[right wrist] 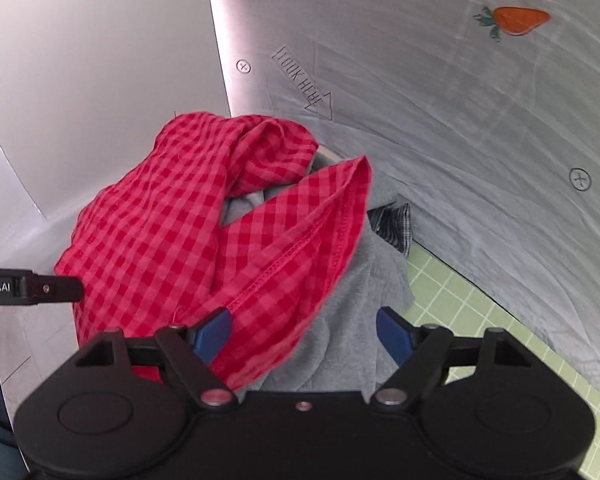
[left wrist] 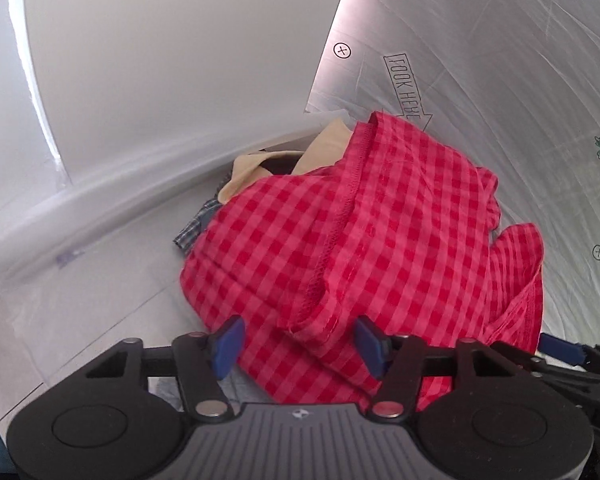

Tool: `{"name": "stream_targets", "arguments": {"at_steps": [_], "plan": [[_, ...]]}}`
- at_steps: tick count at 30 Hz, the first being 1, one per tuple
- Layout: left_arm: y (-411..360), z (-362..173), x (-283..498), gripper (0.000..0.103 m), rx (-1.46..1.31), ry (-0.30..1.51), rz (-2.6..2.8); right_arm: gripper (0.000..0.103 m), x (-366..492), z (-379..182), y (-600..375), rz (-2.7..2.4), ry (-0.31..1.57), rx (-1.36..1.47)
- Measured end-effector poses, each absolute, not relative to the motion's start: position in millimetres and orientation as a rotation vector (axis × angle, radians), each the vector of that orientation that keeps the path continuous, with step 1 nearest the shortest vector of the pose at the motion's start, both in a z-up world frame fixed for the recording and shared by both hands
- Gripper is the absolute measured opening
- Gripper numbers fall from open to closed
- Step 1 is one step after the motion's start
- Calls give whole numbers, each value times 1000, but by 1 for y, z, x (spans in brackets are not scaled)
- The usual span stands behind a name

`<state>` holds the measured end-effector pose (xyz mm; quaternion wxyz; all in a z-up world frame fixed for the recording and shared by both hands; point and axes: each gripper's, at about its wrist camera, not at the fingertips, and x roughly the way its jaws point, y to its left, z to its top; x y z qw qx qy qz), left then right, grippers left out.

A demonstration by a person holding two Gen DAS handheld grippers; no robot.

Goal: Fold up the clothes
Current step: 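Reach into the pile and grasp the red gingham shorts with both grippers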

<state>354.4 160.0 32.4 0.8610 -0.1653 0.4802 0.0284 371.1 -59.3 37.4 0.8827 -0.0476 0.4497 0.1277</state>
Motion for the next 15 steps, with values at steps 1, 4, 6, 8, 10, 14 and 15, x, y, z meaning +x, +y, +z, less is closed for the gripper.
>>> {"name": "stream_targets", "arguments": {"at_steps": [1,4,6,8,10,14,15], "plan": [[158,28,357,41,-358,1012,44,65,376,32,-57,259,957,-103],[150,19,356,14,-364,1002,19,43,379,17,-58,281,987,-60],[144,19,351,5,-344,973,9,14,375,12,-61,299,978,-52],[139,22,344,4,-320,946,15,5,367,9,-62,305,950,-74],[134,26,334,4,-304,918,21,2,357,8,-67,298,921,-85],[123,35,303,4,-276,866,2,1,338,12,-83,268,873,-67],[118,38,294,4,-268,853,-5,1,331,13,-87,251,854,-77]]}}
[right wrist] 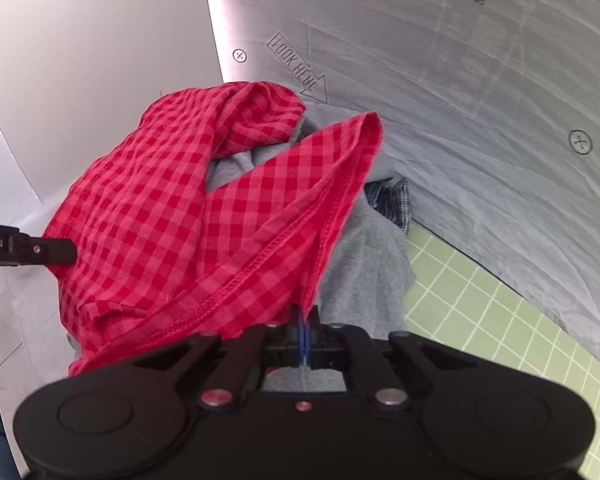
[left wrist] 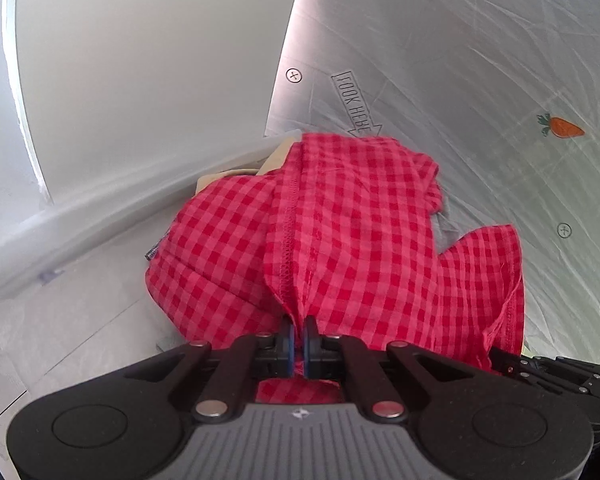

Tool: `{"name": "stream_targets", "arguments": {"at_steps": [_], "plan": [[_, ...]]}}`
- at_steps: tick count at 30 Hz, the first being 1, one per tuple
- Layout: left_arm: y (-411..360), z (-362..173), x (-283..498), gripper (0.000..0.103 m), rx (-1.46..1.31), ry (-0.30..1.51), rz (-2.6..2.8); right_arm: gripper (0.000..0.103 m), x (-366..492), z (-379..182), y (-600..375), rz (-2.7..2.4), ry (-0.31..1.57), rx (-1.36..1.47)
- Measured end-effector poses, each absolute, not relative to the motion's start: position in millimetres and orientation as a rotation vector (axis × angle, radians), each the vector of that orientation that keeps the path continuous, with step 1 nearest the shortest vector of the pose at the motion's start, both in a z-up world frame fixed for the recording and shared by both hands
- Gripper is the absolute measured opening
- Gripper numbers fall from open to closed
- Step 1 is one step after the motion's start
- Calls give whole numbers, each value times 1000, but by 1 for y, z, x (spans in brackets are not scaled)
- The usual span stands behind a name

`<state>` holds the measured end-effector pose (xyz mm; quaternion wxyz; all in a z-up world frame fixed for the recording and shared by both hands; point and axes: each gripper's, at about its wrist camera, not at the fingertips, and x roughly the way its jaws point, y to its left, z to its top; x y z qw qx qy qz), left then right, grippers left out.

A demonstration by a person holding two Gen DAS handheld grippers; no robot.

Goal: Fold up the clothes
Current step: 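Reach into the pile and grasp the red gingham shorts with both grippers, then lift the red shorts off the pile and lay them on the open mat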

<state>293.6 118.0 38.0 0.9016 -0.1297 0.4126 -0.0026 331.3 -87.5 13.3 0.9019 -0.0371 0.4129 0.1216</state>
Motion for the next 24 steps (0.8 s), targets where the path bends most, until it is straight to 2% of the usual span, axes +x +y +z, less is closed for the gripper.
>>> {"name": "stream_targets", "arguments": {"at_steps": [8,12,18,20,24], "plan": [[34,38,203,4,-189,850,-177,0,235,2,-162,99,824,-40],[-32,-5,151,4,-171,1001,-299,0,157,-27,-218,-70,883,-40],[-141,-80,54,5,-92,1291,-507,0,13,-86,-332,-375,1096,-33],[-168,-89,26,5,-20,1334,-544,1,-33,-98,-368,-455,1159,14],[-188,-88,-3,6,24,1293,-523,4,-103,-99,-418,-537,1192,89]]}}
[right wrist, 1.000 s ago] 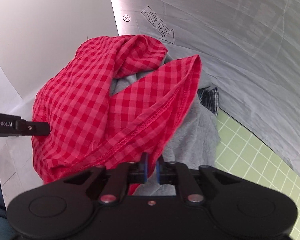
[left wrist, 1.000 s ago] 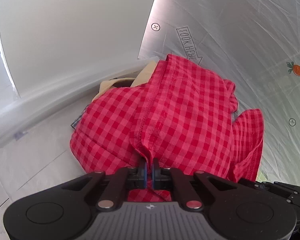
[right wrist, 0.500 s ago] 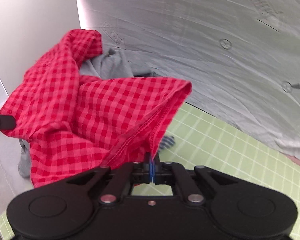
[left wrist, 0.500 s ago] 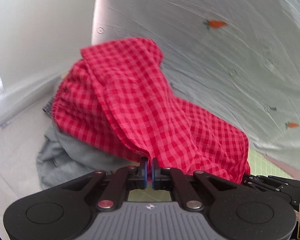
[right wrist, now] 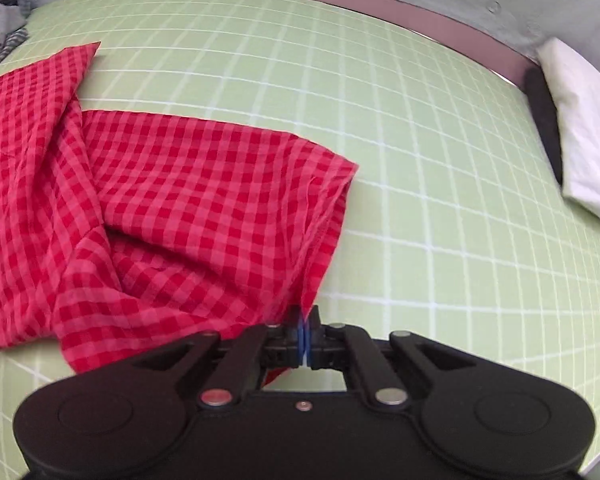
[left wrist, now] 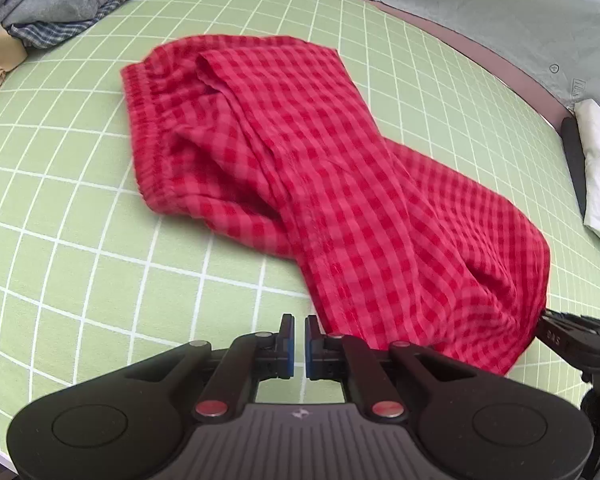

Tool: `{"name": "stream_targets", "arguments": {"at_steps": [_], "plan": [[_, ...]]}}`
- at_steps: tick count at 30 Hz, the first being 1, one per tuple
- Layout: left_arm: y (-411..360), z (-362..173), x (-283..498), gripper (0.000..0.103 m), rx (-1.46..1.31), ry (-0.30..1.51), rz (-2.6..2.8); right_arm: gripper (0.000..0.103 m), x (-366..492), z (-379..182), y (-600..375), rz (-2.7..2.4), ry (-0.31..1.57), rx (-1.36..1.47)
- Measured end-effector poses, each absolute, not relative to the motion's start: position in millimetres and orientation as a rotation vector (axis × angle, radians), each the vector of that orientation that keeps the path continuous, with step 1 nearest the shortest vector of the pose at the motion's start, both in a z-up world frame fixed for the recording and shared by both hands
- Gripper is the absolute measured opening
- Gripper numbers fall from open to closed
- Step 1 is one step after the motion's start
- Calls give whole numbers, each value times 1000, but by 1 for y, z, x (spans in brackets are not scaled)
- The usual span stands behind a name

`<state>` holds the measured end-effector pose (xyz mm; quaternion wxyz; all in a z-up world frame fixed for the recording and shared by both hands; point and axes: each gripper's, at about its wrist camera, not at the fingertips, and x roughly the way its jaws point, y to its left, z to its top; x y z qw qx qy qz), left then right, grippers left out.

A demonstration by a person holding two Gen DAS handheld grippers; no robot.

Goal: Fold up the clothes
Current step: 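Lift the red shorts off the pile and lay them on the open mat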

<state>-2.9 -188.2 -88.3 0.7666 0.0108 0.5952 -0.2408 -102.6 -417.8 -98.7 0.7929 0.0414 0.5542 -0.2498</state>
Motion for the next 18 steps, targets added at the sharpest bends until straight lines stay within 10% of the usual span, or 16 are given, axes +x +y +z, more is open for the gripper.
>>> {"name": "stream_targets", "arguments": {"at_steps": [6,9,18], "plan": [[-188,-74,6,32,-23,1200,-386,46,-142,-76,-453,-584,1086,110],[-187,-69,18,62,-36,1159,-312,70,-148,-68,-462,-583,1040,110],[-196,-78,70,76,-55,1127,-240,85,-105,-84,-493,-524,988,166]]}}
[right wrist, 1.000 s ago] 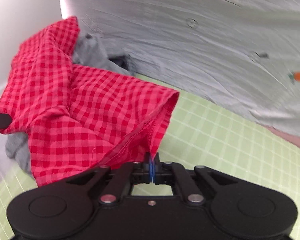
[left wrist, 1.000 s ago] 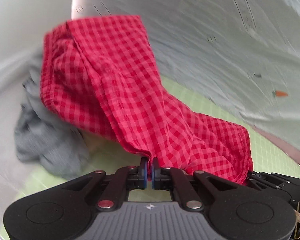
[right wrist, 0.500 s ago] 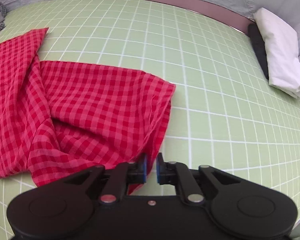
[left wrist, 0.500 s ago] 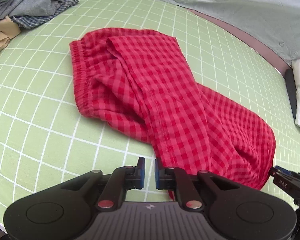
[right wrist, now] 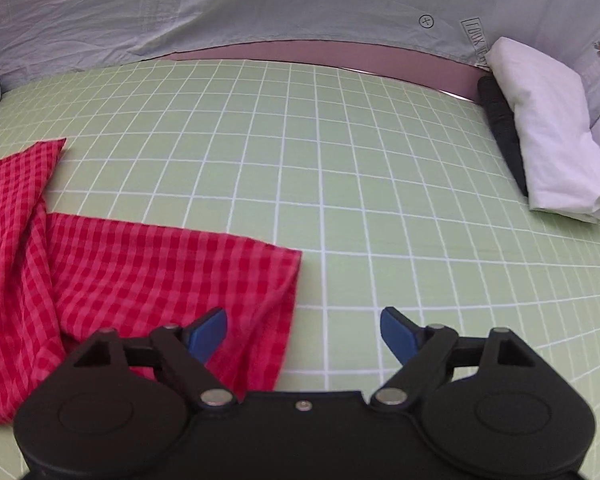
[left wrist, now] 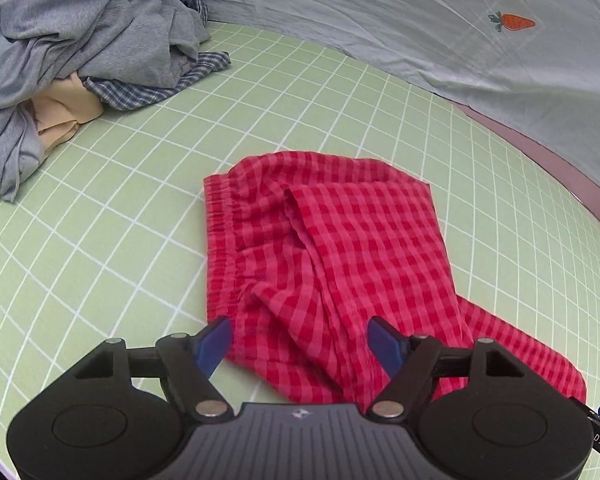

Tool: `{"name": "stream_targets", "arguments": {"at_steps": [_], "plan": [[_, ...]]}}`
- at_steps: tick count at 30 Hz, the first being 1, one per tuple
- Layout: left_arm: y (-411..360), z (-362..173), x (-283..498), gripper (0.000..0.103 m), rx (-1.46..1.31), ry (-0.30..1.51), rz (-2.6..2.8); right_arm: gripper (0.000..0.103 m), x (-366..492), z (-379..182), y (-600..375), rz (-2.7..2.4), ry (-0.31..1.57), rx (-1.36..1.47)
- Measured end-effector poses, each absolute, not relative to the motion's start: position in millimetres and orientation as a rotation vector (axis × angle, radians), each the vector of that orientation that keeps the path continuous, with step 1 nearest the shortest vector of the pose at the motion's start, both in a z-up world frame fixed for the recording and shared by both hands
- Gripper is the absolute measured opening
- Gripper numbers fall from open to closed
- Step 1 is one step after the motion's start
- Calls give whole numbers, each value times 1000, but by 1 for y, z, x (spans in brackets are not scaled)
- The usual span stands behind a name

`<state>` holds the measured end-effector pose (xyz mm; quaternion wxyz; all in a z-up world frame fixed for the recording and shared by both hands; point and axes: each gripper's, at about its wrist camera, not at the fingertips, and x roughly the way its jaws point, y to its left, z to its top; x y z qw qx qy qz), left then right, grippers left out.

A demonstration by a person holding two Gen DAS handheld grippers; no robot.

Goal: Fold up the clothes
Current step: 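Lift the red shorts off the pile and lay them on the open mat, then pull the shorts flat with both grippers, then open both grippers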

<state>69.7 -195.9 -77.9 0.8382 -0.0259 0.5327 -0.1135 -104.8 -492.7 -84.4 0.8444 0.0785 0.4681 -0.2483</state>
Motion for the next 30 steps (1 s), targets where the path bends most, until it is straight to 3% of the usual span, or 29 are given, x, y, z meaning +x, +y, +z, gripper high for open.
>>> {"name": "stream_targets", "arguments": {"at_steps": [7,8,10,11,13,14,17,20,30], "plan": [[-204,-103,106,72,-89,1190,-242,84,-65,-109,-512,-505,1054,238],[-205,-105,108,70,-85,1191,-245,79,-63,-109,-513,-499,1056,250],[-206,-111,112,50,-86,1198,-248,69,-62,-109,-512,-478,1042,264],[-207,-112,113,46,-89,1199,-260,61,-62,-108,-512,-464,1035,268],[-209,-114,114,21,-95,1199,-284,42,-61,-106,-512,-448,1025,269],[-210,-115,114,15,-98,1199,-295,24,-60,-105,-512,-438,1023,266],[-215,-113,113,6,-92,1183,-309,7,-58,-104,-512,-426,1013,249],[-222,-106,110,2,-102,1154,-337,4,-62,-104,-517,-483,1002,225],[-234,-80,77,2,-107,1097,-468,4,-162,-101,-590,-1011,988,271]]}}
